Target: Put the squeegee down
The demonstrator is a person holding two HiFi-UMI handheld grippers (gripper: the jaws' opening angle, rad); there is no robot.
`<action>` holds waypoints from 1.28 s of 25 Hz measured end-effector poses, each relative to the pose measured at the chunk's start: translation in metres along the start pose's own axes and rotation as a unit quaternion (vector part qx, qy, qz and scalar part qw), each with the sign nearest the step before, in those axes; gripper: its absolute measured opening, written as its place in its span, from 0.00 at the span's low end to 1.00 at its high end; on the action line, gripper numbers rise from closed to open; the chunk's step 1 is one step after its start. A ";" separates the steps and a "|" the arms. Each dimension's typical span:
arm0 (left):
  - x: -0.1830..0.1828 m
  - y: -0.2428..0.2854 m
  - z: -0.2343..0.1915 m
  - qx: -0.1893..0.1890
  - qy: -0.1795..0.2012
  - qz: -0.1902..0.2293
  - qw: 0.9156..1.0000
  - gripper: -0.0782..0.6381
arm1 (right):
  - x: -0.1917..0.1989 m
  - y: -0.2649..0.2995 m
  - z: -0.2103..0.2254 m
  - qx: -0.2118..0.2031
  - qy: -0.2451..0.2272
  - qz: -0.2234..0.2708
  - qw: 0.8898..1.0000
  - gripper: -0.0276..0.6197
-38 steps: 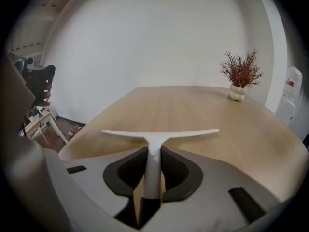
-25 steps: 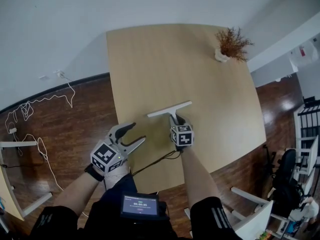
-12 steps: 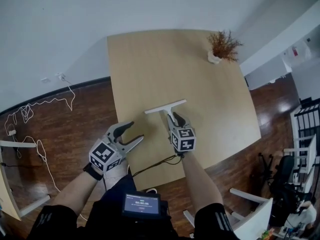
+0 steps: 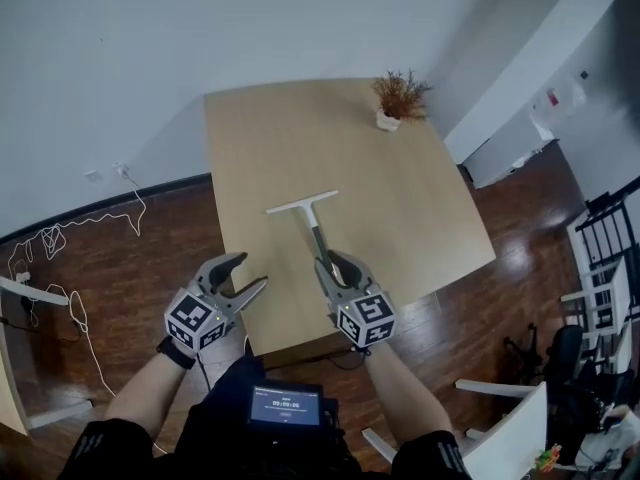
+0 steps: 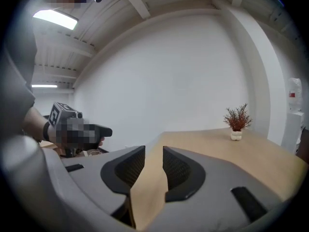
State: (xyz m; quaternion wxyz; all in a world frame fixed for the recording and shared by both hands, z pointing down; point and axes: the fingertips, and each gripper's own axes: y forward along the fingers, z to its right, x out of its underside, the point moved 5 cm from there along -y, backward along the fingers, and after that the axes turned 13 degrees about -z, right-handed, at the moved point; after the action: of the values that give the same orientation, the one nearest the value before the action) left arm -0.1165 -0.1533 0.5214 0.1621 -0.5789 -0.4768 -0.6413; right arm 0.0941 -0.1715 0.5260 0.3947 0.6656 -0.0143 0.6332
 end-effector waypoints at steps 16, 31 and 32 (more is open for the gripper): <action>0.025 -0.079 0.212 0.002 -0.001 0.001 1.000 0.46 | 0.083 -0.207 -0.077 -0.023 0.021 0.045 0.998 0.20; 0.038 -0.119 0.220 0.034 0.003 -0.014 0.999 0.46 | 0.098 -0.224 -0.123 0.014 0.089 0.024 0.996 0.17; 0.038 -0.121 0.220 0.037 0.000 -0.016 0.999 0.46 | 0.093 -0.223 -0.126 0.016 0.088 0.030 0.996 0.17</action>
State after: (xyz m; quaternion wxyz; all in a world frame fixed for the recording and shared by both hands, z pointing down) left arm -0.0902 0.0950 0.4767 0.1725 -0.5650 -0.5095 -0.6256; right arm 0.1233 0.0956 0.4776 0.3648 0.6126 0.0108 0.7011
